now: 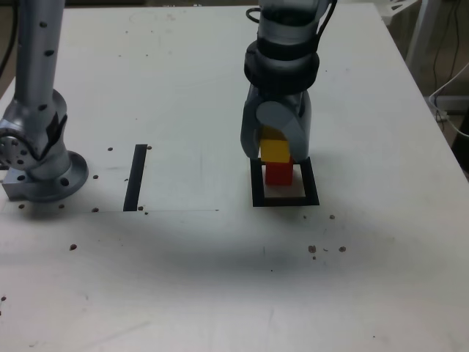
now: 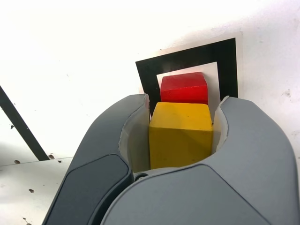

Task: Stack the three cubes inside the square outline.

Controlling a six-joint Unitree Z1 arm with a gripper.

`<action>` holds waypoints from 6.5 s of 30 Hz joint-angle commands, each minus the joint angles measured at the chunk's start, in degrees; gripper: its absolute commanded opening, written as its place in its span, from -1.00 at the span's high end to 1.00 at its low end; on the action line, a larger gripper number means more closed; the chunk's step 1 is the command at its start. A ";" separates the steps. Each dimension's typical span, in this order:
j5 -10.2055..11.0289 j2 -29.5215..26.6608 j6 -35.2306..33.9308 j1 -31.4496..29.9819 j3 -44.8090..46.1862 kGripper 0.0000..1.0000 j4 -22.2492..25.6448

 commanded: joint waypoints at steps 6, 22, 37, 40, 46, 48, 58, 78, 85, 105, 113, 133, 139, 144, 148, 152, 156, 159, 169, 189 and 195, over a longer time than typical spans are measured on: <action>0.14 0.49 -0.10 -0.12 0.25 0.29 -0.77; 0.49 0.51 0.07 -0.11 1.28 -0.75 -1.43; 9.82 -10.27 0.24 6.29 2.50 -0.99 4.62; 9.26 -10.11 4.82 11.04 1.65 -0.99 4.79; 8.06 -6.15 16.53 19.84 -2.63 -0.99 5.08; 8.08 -4.19 20.25 21.97 -4.68 -0.99 5.29; 8.00 4.35 33.20 29.01 -13.49 -0.98 5.27; 4.72 18.80 40.80 35.46 -28.12 -0.85 7.35; 3.57 21.07 40.85 35.57 -29.32 -0.38 8.13; 3.80 21.33 40.91 35.46 -28.38 0.44 7.54; 3.84 21.27 40.57 35.07 -28.26 0.44 7.62; 3.30 3.77 29.27 23.30 -20.06 0.44 12.38; 3.30 -1.57 22.58 15.89 -16.79 0.44 14.72; 3.01 -5.09 16.42 9.54 -13.71 0.44 14.94; 2.15 -6.81 11.61 4.59 -12.31 0.44 15.05; 1.02 -7.34 7.46 0.64 -11.23 0.44 15.00; 0.05 -7.18 4.15 -1.57 -10.07 0.44 14.59; -0.31 -6.85 2.49 -2.11 -9.35 0.44 13.92; -0.59 -4.13 1.57 -2.23 -8.77 0.44 11.01; 0.08 -2.71 1.57 -1.83 -7.39 0.43 8.89; 0.32 -2.53 1.57 -1.53 -6.86 0.42 8.01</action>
